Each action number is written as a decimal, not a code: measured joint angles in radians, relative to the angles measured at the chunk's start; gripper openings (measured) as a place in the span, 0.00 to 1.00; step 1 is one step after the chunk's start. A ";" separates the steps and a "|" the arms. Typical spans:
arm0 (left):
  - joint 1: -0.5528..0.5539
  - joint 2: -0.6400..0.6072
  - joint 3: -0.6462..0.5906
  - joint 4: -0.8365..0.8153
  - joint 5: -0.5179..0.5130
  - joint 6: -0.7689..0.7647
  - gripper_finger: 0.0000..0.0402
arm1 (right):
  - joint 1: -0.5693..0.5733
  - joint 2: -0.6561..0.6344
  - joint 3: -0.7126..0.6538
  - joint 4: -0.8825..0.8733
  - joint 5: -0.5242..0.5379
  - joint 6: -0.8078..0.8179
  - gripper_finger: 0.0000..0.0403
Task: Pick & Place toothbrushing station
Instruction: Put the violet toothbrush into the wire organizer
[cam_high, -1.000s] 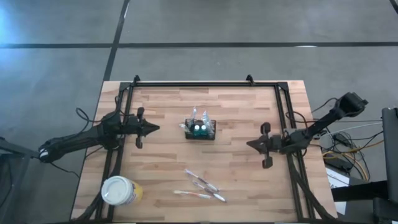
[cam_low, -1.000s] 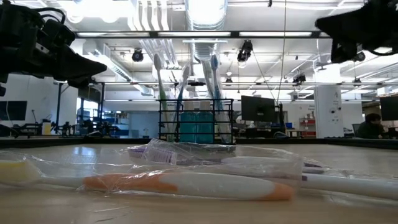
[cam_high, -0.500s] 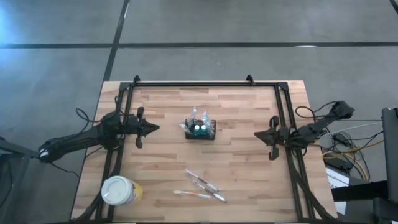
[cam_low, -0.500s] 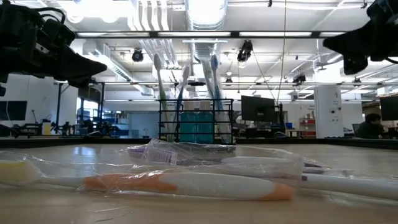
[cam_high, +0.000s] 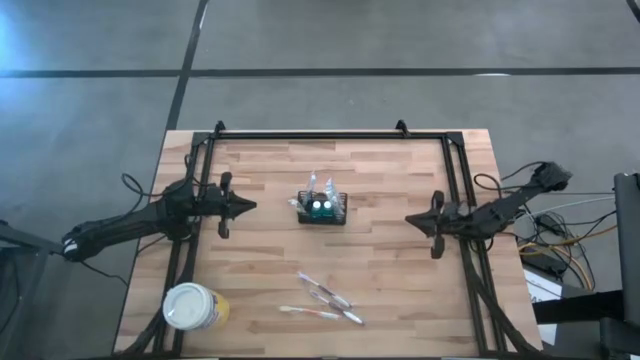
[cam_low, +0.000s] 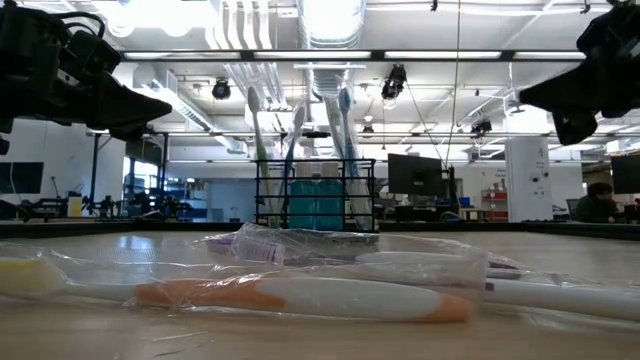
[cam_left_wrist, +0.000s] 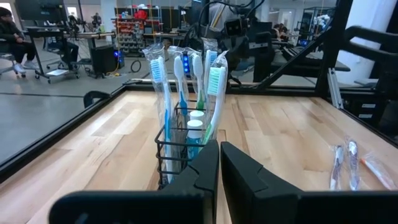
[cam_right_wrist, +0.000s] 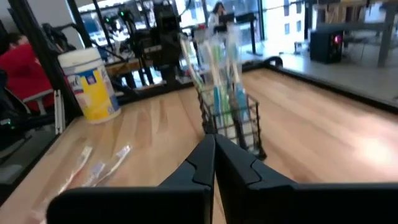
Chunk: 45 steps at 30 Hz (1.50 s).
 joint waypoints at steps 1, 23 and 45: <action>0.000 0.000 0.000 0.000 0.000 0.002 0.06 | 0.000 0.035 0.000 0.022 0.000 0.015 0.02; 0.000 0.000 0.000 0.000 0.000 -0.001 0.06 | -0.005 1.156 0.850 -0.348 -0.061 0.316 0.02; 0.000 0.000 0.000 -0.024 0.001 -0.032 0.06 | -0.126 1.963 1.671 -0.823 -0.566 0.578 0.41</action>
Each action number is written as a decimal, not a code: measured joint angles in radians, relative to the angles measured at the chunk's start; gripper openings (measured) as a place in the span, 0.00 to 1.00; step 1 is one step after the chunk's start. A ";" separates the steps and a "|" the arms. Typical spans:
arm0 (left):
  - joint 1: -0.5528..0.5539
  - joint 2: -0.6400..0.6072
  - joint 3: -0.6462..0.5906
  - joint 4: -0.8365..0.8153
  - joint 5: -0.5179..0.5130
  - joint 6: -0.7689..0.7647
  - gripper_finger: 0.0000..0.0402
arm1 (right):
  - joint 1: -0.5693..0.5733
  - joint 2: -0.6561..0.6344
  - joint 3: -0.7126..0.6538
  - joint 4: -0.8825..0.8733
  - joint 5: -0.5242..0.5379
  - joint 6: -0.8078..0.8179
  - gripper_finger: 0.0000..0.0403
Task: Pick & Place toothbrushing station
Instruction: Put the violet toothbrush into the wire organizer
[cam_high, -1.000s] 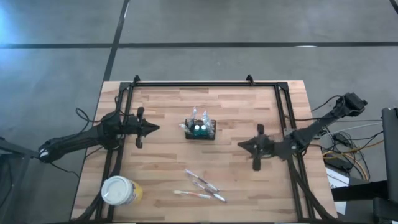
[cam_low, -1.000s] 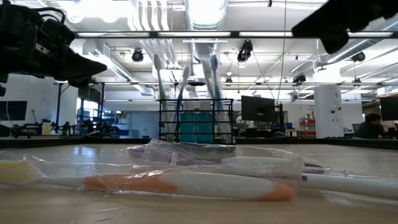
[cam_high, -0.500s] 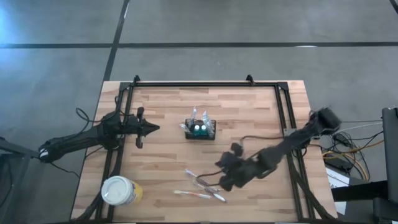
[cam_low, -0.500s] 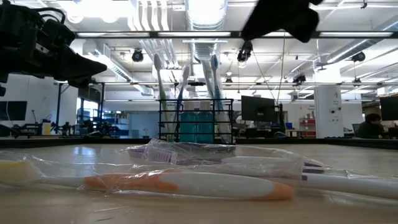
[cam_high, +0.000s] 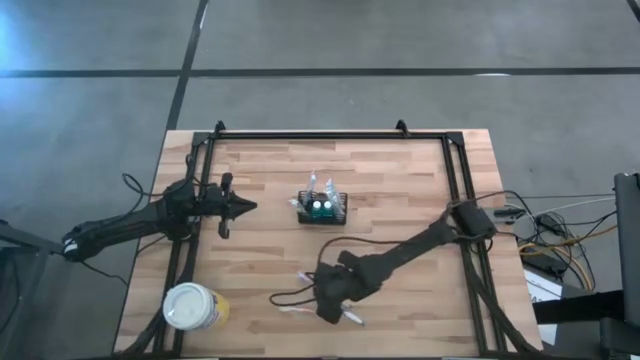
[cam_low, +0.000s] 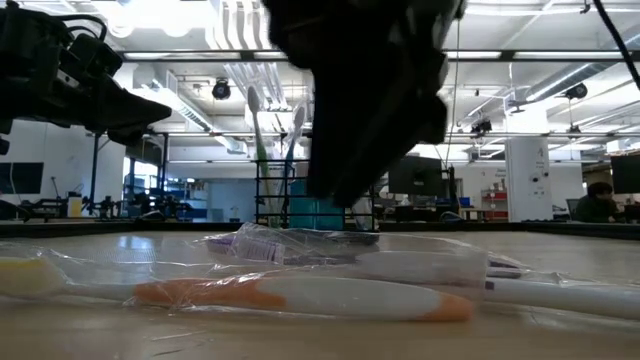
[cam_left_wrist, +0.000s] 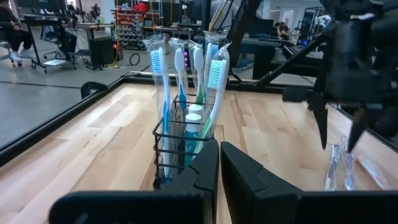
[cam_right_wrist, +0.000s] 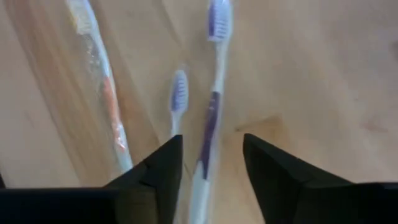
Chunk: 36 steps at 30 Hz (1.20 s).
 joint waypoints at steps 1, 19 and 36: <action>0.000 0.000 0.000 -0.001 0.000 0.000 0.06 | -0.005 0.016 0.015 0.000 -0.012 -0.005 0.44; 0.000 0.007 0.001 -0.012 0.016 -0.023 0.06 | -0.014 0.054 -0.005 -0.038 -0.015 -0.018 0.47; 0.000 0.006 0.001 -0.016 0.017 -0.031 0.06 | -0.014 0.052 -0.013 -0.063 0.013 -0.124 0.04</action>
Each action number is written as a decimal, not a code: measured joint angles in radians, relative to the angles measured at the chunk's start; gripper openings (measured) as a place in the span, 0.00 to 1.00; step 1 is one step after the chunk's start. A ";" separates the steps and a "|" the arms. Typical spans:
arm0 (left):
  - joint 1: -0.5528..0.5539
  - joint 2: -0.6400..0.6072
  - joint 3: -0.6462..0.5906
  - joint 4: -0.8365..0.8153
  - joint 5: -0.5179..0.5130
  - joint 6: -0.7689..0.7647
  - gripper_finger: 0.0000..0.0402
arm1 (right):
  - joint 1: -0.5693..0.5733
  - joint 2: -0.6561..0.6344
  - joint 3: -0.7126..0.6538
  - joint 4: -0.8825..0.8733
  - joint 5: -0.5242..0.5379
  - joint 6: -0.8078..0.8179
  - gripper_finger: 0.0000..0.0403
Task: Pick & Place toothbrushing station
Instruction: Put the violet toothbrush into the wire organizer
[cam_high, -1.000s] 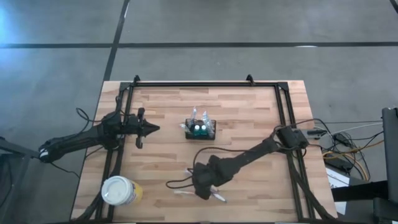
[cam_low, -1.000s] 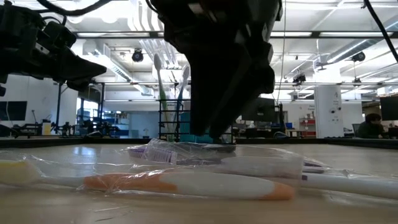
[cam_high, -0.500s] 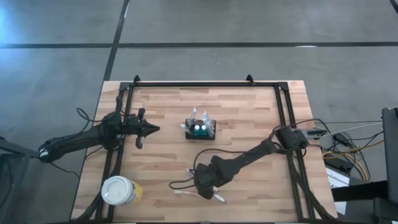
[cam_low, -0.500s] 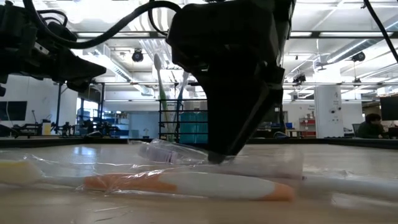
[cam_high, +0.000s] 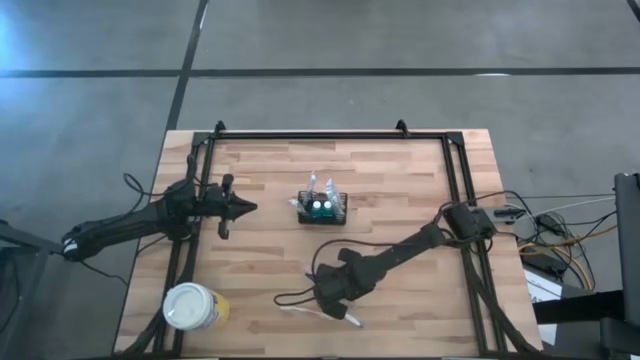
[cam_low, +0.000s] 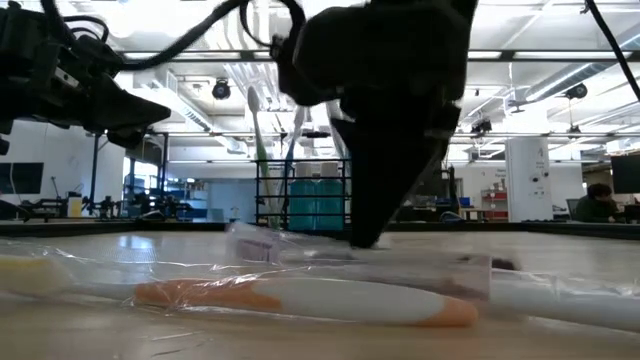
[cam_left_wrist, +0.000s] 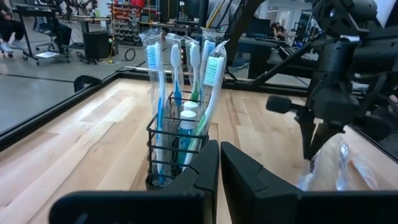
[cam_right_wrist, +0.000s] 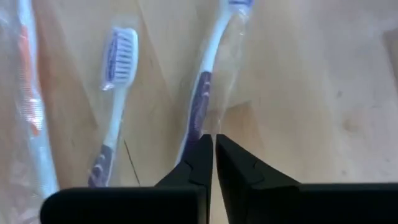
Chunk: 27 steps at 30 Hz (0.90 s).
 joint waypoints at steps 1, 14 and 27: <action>0.000 0.000 0.000 0.000 0.000 0.000 0.06 | -0.002 -0.008 0.000 -0.002 0.004 -0.003 0.04; 0.000 0.000 -0.001 0.016 -0.001 0.010 0.06 | -0.006 -0.194 0.002 -0.102 0.192 -0.087 0.02; 0.000 0.001 -0.002 0.035 -0.009 0.045 0.06 | -0.058 -0.245 -0.057 -0.084 0.048 -0.330 0.10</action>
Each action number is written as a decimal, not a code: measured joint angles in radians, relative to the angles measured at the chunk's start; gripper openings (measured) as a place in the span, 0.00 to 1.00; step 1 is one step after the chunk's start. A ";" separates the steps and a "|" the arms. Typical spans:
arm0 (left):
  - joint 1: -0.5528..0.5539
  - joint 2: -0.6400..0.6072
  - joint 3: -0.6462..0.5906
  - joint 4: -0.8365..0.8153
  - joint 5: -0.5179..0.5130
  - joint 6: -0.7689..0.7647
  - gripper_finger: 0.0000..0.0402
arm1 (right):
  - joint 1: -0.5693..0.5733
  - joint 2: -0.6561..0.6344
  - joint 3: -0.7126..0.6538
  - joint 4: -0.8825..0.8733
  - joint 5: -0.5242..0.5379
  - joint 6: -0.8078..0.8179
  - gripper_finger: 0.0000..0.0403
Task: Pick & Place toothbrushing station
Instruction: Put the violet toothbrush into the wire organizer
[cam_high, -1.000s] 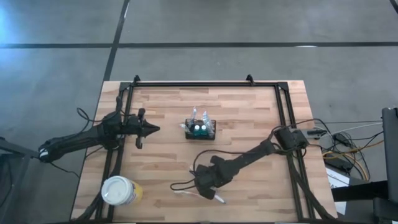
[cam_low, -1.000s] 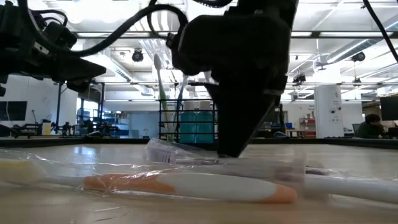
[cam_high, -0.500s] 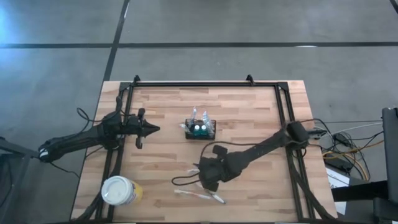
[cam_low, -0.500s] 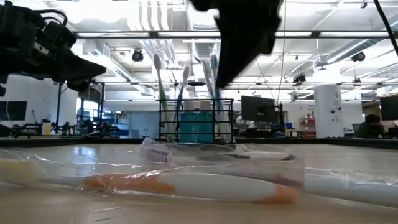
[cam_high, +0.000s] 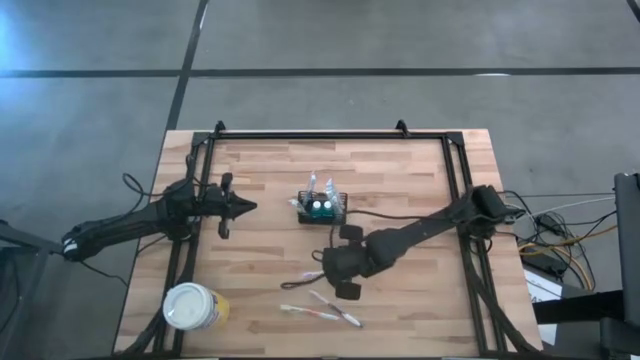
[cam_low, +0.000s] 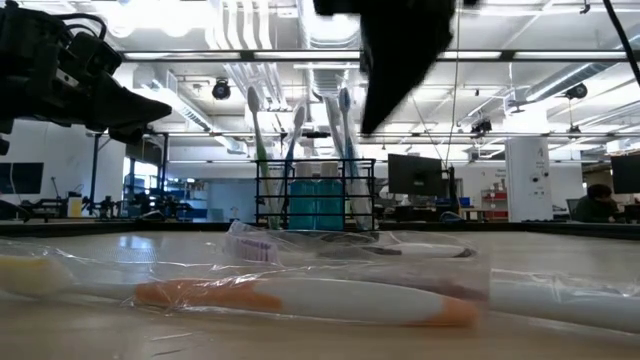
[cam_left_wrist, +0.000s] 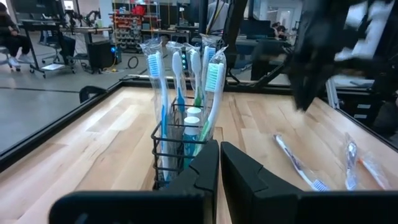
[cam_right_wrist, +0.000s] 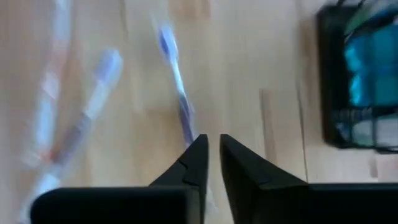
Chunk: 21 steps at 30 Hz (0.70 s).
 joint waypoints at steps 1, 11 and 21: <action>0.000 0.000 0.000 0.000 -0.002 0.000 0.06 | -0.008 0.014 -0.008 -0.007 -0.024 -0.026 0.13; 0.000 0.000 0.000 0.003 -0.038 0.026 0.06 | -0.047 0.109 -0.011 0.023 -0.095 -0.219 0.49; 0.000 0.002 0.000 -0.002 -0.036 0.022 0.06 | -0.060 0.187 -0.011 0.069 -0.175 -0.250 0.57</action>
